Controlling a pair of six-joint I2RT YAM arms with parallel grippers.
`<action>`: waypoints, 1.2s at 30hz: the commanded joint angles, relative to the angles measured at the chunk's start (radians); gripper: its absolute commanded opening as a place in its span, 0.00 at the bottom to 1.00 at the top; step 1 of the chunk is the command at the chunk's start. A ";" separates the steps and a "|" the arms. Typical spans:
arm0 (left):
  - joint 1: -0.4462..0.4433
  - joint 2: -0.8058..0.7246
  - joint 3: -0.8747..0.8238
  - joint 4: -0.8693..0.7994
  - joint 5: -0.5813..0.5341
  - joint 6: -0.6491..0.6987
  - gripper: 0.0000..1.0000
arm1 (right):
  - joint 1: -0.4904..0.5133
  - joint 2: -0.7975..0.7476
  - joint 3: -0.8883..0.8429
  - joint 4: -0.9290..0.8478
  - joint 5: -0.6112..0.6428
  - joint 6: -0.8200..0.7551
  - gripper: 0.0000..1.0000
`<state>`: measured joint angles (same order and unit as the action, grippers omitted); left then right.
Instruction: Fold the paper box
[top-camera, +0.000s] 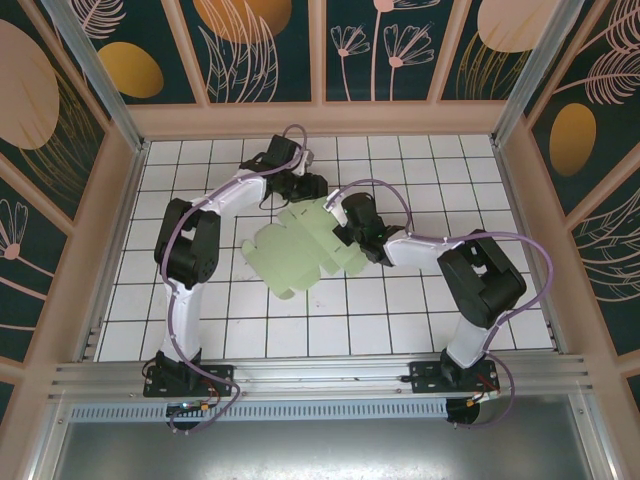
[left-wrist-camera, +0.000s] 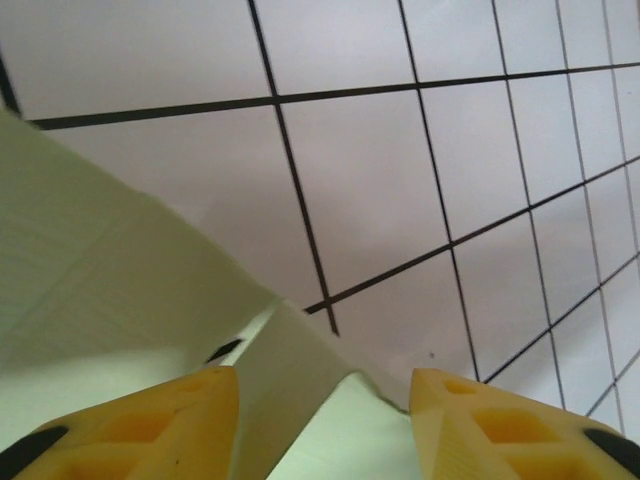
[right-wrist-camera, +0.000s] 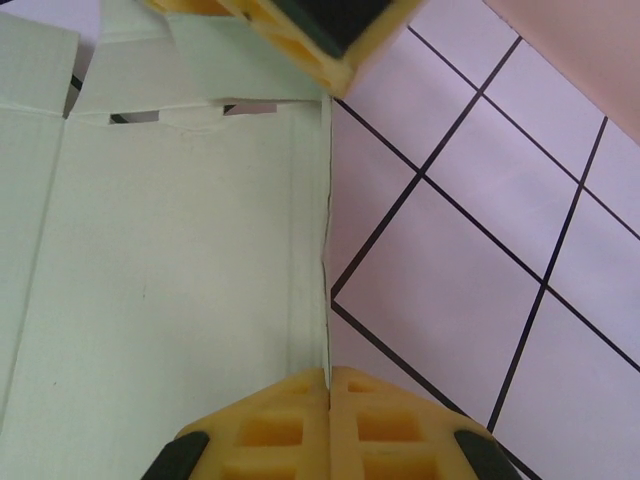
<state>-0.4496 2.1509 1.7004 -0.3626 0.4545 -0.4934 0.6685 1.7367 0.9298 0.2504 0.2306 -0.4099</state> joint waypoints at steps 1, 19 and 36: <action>-0.012 -0.030 -0.004 0.039 0.051 -0.039 0.50 | 0.014 0.015 0.033 0.009 0.008 0.006 0.00; -0.014 -0.020 -0.041 0.120 0.064 -0.134 0.30 | 0.026 0.017 0.038 0.007 0.028 -0.007 0.00; -0.014 -0.035 -0.056 0.137 0.053 -0.137 0.44 | 0.026 0.021 0.044 0.004 0.031 -0.007 0.00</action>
<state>-0.4583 2.1498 1.6554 -0.2539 0.4938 -0.6365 0.6827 1.7439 0.9436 0.2436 0.2611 -0.4129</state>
